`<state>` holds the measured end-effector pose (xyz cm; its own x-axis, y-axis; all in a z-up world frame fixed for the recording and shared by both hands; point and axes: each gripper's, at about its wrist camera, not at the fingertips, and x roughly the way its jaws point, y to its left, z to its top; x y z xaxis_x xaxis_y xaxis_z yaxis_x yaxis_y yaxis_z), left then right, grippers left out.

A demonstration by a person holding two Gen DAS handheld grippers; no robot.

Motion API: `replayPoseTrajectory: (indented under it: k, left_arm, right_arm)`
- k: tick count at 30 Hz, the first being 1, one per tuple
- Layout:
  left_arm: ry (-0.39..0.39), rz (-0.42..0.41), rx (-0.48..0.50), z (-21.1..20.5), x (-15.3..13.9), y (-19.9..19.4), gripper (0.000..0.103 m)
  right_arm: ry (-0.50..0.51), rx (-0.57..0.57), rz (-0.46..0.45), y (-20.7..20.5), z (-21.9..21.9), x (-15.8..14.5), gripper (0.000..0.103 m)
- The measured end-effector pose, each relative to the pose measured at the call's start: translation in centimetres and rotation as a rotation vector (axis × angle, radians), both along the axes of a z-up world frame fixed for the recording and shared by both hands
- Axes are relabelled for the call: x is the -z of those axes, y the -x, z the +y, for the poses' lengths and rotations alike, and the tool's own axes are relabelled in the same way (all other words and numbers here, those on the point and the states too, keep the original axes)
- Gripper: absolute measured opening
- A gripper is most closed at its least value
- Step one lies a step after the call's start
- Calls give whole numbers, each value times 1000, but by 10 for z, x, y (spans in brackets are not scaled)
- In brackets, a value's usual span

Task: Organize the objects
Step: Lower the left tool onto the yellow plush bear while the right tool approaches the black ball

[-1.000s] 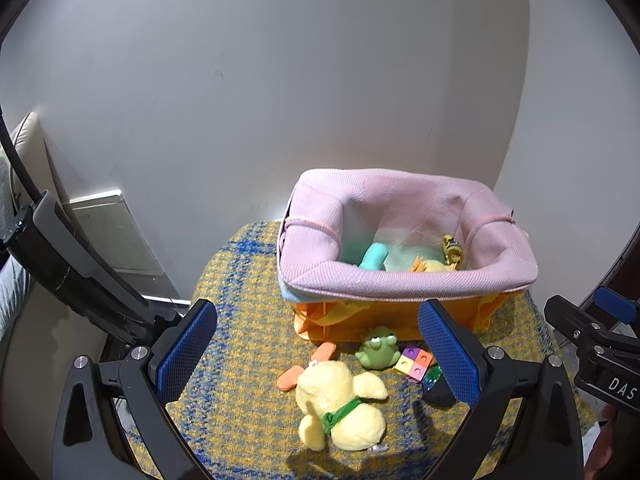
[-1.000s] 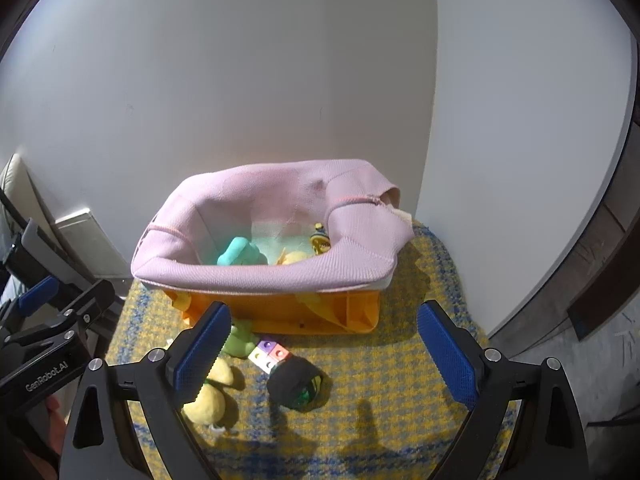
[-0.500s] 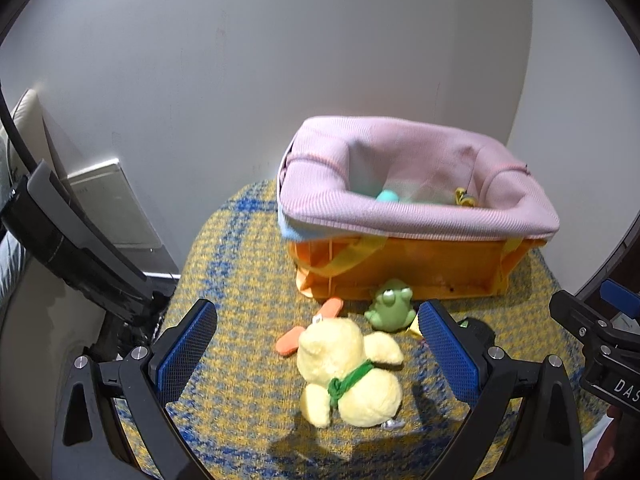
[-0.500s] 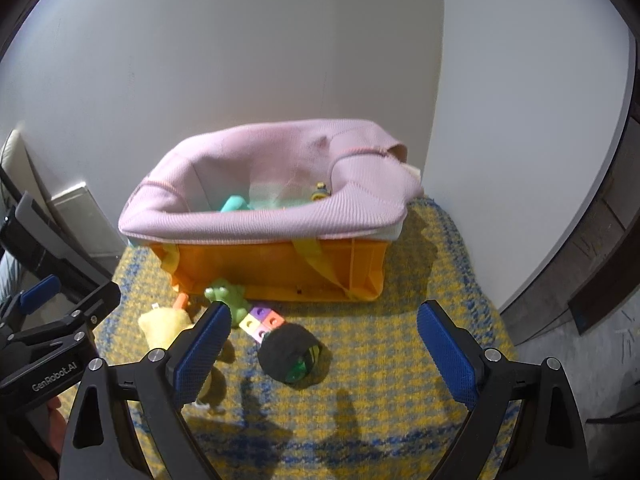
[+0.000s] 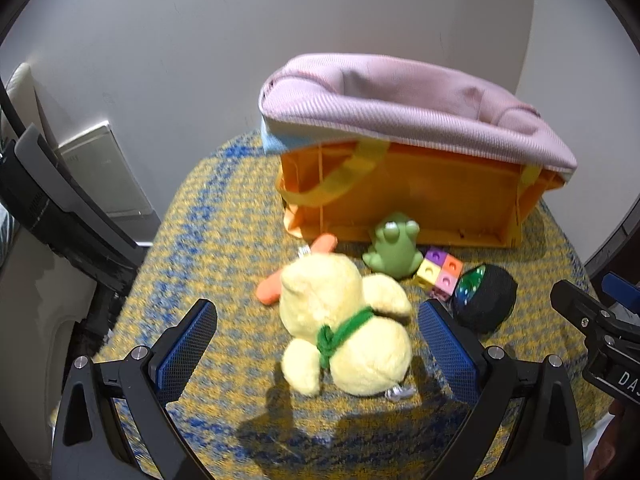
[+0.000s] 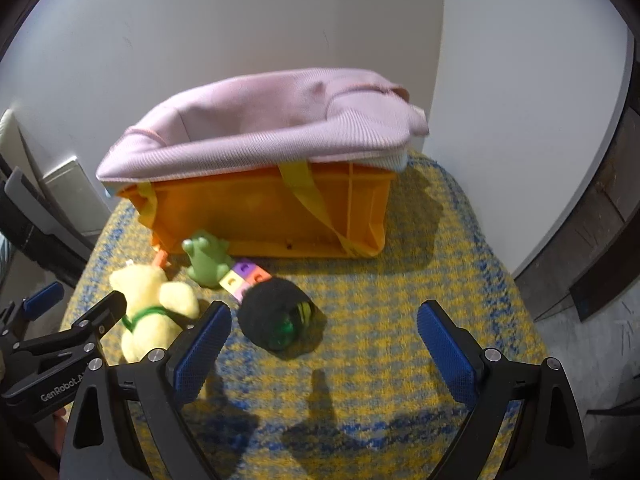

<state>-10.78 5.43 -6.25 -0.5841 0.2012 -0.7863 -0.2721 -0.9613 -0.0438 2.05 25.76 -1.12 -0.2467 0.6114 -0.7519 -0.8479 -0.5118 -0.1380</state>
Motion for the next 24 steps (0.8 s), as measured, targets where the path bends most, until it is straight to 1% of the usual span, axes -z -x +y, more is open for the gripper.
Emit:
replayPoseTrajectory:
  k: [7, 10, 13, 15, 16, 17, 20, 24]
  left_arm:
    - [-1, -32, 37, 15, 20, -8, 102]
    - [2, -42, 48, 22, 26, -7, 98]
    - [3, -64, 53, 28, 34, -4, 86]
    - [-2, -98, 51, 30, 42, 1, 70]
    - [-5, -111, 50, 31, 45, 4, 66]
    - [-3, -118, 45, 31, 48, 6, 64]
    - [-11, -112, 46, 31, 49, 6, 63]
    - [-11, -98, 52, 31, 49, 3, 57]
  right_arm:
    - [37, 20, -3, -12, 5, 18, 94]
    - [43, 25, 0, -15, 7, 21, 94]
    - [48, 28, 3, -17, 9, 23, 94]
    - [53, 30, 3, -17, 10, 25, 94]
    - [59, 30, 7, -18, 11, 26, 94]
    - [63, 30, 10, -18, 11, 26, 95]
    - [66, 29, 10, -17, 12, 28, 94]
    - [73, 26, 6, -15, 12, 31, 94]
